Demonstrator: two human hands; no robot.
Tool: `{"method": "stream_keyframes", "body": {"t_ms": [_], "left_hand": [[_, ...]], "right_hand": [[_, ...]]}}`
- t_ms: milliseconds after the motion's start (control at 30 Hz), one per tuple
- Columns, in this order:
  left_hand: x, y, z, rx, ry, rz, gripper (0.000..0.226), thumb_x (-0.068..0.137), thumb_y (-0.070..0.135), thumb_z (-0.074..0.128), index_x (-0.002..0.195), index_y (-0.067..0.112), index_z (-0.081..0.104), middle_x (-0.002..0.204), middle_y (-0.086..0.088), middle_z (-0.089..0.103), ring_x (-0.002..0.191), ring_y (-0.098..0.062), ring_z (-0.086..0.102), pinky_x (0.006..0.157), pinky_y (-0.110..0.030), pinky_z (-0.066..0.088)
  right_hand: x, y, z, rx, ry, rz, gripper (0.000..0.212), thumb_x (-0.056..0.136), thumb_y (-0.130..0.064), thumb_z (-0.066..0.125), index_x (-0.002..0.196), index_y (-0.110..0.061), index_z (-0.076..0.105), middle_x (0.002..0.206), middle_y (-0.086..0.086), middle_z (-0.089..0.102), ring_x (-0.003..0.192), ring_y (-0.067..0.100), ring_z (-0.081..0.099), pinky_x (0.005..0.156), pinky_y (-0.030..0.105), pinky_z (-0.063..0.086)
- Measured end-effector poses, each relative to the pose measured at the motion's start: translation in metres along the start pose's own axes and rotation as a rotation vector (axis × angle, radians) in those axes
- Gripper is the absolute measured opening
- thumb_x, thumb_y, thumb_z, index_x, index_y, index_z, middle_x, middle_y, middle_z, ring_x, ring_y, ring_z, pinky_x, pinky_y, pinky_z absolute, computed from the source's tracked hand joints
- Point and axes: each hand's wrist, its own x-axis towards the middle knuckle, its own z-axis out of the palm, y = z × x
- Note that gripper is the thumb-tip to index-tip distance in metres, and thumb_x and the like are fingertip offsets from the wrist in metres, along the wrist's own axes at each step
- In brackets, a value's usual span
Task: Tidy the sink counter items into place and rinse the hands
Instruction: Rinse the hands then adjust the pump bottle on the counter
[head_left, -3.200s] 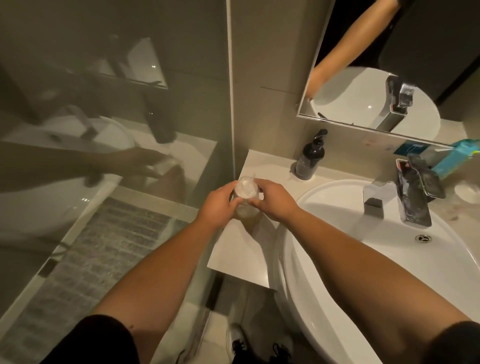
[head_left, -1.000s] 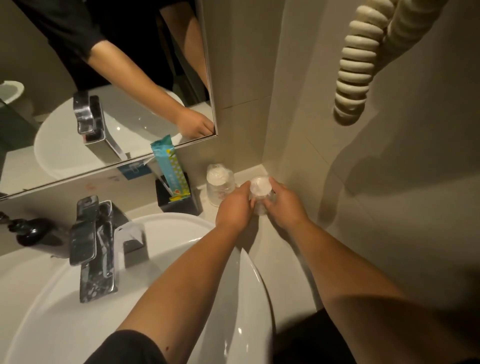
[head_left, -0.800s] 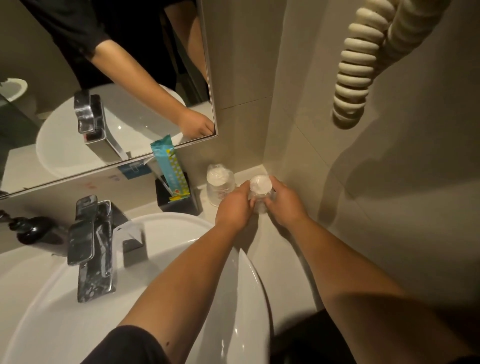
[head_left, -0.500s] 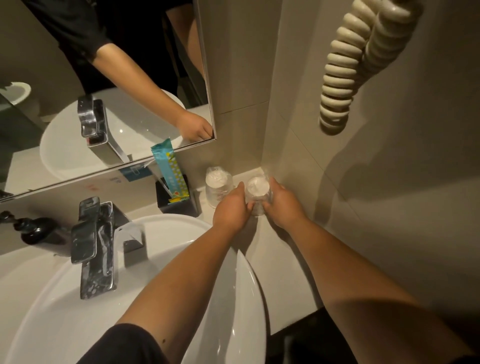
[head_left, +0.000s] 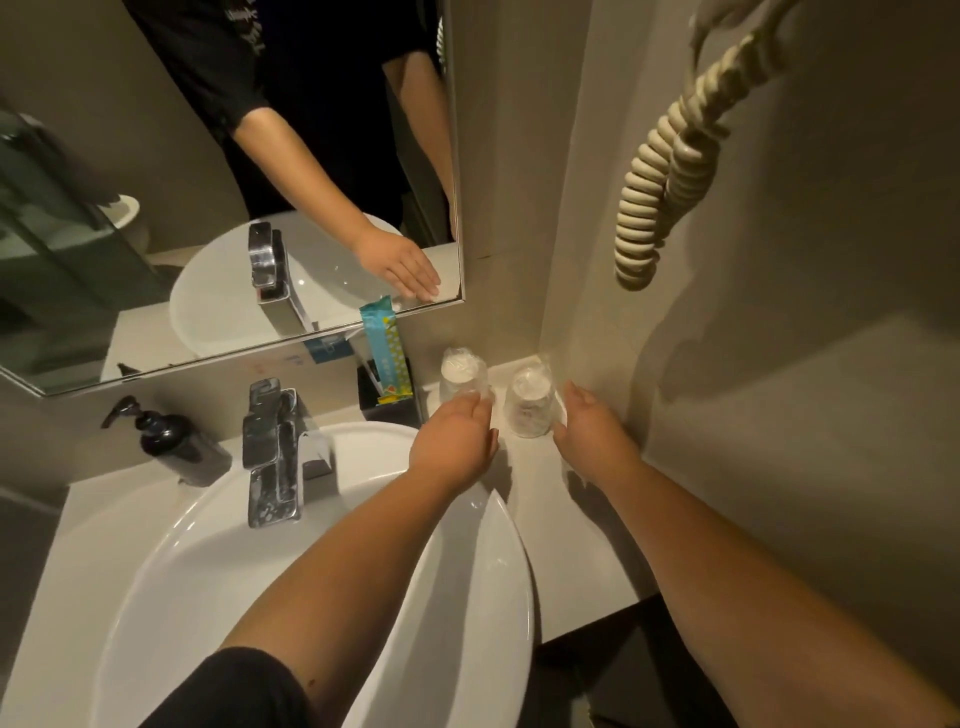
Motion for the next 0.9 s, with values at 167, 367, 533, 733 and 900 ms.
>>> {"method": "stream_keyframes", "body": {"t_ms": [167, 367, 533, 733, 900], "left_hand": [[-0.041, -0.002, -0.012, 0.075, 0.007, 0.023, 0.051, 0.097, 0.036, 0.041, 0.142, 0.010, 0.038, 0.149, -0.011, 0.038, 0.134, -0.027, 0.036, 0.110, -0.036, 0.030], [-0.112, -0.017, -0.015, 0.064, 0.001, -0.074, 0.055, 0.097, 0.040, 0.038, 0.144, 0.012, 0.035, 0.150, -0.008, 0.036, 0.138, -0.024, 0.031, 0.114, -0.034, 0.021], [-0.199, -0.044, -0.012, 0.133, -0.014, -0.194, 0.049, 0.090, 0.045, 0.046, 0.129, 0.016, 0.050, 0.127, -0.005, 0.055, 0.111, -0.024, 0.052, 0.098, -0.036, 0.042], [-0.280, -0.085, -0.014, 0.207, -0.016, -0.409, 0.058, 0.085, 0.047, 0.035, 0.124, 0.013, 0.060, 0.125, -0.006, 0.063, 0.119, -0.027, 0.057, 0.101, -0.040, 0.045], [-0.309, -0.124, -0.038, 0.173, 0.024, -0.527, 0.064, 0.096, 0.052, 0.030, 0.150, 0.018, 0.023, 0.157, -0.004, 0.023, 0.146, -0.024, 0.017, 0.118, -0.039, 0.007]], "right_hand": [[-0.030, -0.009, -0.003, -0.089, 0.024, -0.098, 0.056, 0.095, -0.018, 0.042, 0.148, -0.010, 0.025, 0.154, 0.008, 0.031, 0.141, 0.024, 0.028, 0.114, 0.031, 0.024], [-0.072, -0.046, 0.023, -0.202, -0.052, -0.308, 0.060, 0.096, -0.039, 0.036, 0.149, -0.015, 0.024, 0.158, 0.006, 0.024, 0.147, 0.023, 0.019, 0.119, 0.035, 0.016], [-0.113, -0.082, 0.052, -0.364, -0.137, -0.556, 0.063, 0.095, -0.048, 0.035, 0.149, -0.019, 0.024, 0.159, 0.006, 0.023, 0.148, 0.025, 0.016, 0.121, 0.042, 0.007], [-0.146, -0.136, 0.083, -0.366, -0.214, -0.733, 0.063, 0.089, -0.049, 0.041, 0.142, -0.015, 0.039, 0.150, 0.009, 0.039, 0.141, 0.030, 0.032, 0.118, 0.043, 0.019], [-0.152, -0.206, 0.105, -0.349, -0.151, -0.863, 0.060, 0.088, -0.053, 0.045, 0.137, -0.018, 0.044, 0.138, 0.005, 0.050, 0.125, 0.026, 0.046, 0.109, 0.038, 0.034]]}}
